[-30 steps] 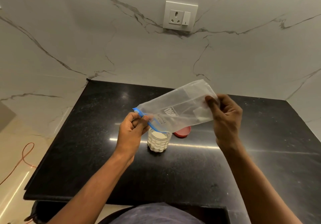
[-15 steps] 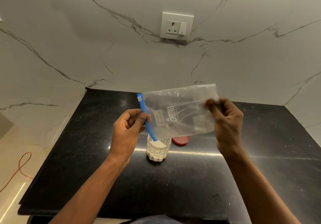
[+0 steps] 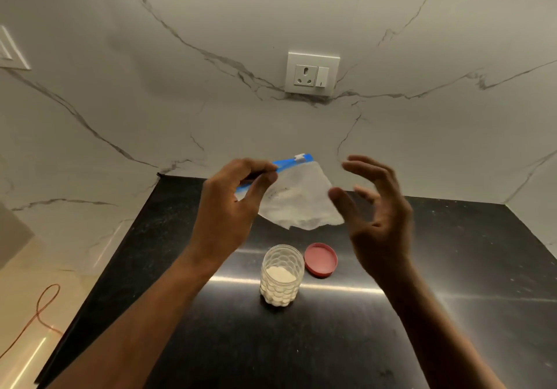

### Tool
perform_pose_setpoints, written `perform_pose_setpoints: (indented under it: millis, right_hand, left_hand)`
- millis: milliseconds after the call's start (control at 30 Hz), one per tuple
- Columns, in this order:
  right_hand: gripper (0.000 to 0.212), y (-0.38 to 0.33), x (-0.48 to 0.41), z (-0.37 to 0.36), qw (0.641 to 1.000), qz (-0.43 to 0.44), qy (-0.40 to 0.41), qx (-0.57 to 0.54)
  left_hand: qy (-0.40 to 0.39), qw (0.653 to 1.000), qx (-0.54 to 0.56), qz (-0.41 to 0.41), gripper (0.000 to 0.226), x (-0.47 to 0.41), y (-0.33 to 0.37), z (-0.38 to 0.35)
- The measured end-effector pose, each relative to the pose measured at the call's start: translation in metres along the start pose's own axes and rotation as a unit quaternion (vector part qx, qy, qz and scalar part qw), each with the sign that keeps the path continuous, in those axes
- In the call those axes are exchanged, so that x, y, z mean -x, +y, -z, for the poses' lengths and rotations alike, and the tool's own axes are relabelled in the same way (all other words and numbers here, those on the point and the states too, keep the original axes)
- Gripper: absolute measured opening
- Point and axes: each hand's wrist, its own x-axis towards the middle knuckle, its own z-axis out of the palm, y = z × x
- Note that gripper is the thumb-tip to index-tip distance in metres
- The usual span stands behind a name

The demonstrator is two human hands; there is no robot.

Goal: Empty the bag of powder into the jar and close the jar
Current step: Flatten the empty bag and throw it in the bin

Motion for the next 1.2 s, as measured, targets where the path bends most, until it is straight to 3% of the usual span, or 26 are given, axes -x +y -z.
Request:
perform_pose_setpoints:
  millis: [67, 133, 200, 267, 467, 767, 1067, 1200]
  right_hand:
    - [0.034, -0.009, -0.010, -0.018, 0.999, -0.002, -0.035, -0.004]
    - [0.029, -0.014, -0.018, -0.032, 0.997, -0.036, 0.002, -0.066]
    - [0.023, -0.015, -0.024, -0.039, 0.990, -0.057, 0.037, -0.124]
    - [0.022, -0.013, -0.026, -0.045, 0.986, -0.055, 0.015, -0.155]
    - [0.016, -0.018, -0.018, -0.070, 0.966, -0.068, -0.052, -0.242]
    - [0.015, -0.020, -0.012, -0.091, 0.944, -0.133, -0.128, -0.274]
    - [0.014, -0.006, -0.020, -0.075, 0.941, -0.186, -0.082, -0.269]
    - [0.012, -0.006, -0.024, -0.068, 0.937, -0.198, -0.063, -0.281]
  left_hand:
    - [-0.012, 0.994, -0.080, -0.077, 0.020, -0.006, 0.009, 0.003]
    - [-0.017, 0.973, -0.181, -0.144, 0.019, -0.006, 0.014, 0.009]
    - [-0.005, 0.950, -0.256, -0.179, 0.018, -0.003, 0.015, 0.018]
    - [0.004, 0.938, -0.291, -0.190, 0.018, 0.000, 0.014, 0.029]
    - [-0.033, 0.944, -0.310, -0.112, 0.046, -0.001, 0.017, 0.044]
    - [-0.033, 0.947, -0.308, -0.088, 0.027, -0.001, 0.008, 0.058]
    - [-0.005, 0.952, -0.306, -0.018, 0.019, 0.002, -0.020, 0.112]
    - [-0.006, 0.954, -0.299, 0.006, 0.036, -0.003, -0.029, 0.125]
